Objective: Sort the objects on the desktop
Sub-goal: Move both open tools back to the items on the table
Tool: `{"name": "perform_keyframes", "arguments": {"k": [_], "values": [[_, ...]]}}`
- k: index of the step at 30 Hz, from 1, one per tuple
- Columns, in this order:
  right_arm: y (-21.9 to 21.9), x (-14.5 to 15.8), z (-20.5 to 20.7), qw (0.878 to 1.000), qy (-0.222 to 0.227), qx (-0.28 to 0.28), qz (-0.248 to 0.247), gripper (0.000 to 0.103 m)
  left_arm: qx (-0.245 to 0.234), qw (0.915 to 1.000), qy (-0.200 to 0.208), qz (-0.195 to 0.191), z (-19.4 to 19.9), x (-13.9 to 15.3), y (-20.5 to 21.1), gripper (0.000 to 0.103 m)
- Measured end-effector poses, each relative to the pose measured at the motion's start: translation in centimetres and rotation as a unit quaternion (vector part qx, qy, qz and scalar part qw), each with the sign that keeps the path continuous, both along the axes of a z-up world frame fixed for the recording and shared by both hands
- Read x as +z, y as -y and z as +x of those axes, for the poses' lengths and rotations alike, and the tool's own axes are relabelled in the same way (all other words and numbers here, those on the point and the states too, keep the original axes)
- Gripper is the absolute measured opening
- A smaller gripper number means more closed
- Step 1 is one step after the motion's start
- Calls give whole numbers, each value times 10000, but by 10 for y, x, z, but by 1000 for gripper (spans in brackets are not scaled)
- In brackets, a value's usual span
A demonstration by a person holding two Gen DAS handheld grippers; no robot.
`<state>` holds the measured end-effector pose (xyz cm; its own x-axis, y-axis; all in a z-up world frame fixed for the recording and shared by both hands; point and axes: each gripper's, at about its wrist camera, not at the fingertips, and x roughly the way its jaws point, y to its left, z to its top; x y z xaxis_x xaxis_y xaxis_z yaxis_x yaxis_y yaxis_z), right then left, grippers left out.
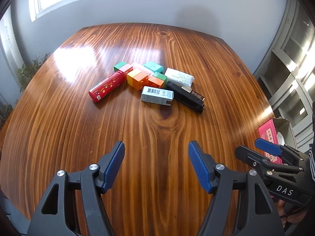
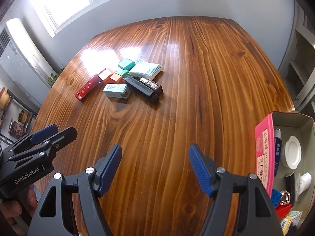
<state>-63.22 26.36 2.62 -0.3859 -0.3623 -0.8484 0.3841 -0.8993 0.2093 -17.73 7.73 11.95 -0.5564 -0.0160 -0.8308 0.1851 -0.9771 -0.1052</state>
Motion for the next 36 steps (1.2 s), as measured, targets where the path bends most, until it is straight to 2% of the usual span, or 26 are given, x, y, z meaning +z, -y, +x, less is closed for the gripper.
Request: {"name": "perform_keyframes", "arguments": {"k": [11, 20, 30, 36], "values": [[12, -4, -5, 10000, -26, 58, 52, 75, 463, 9988, 110, 73, -10, -13, 50, 71], [27, -11, -19, 9999, 51, 57, 112, 75, 506, 9983, 33, -274, -52, -21, 98, 71], [45, -26, -46, 9996, 178, -8, 216, 75, -87, 9988, 222, -426, -117, -45, 124, 71], [60, -25, -67, 9996, 100, 31, 252, 75, -305, 9979, 343, -462, -141, -60, 131, 71]]}}
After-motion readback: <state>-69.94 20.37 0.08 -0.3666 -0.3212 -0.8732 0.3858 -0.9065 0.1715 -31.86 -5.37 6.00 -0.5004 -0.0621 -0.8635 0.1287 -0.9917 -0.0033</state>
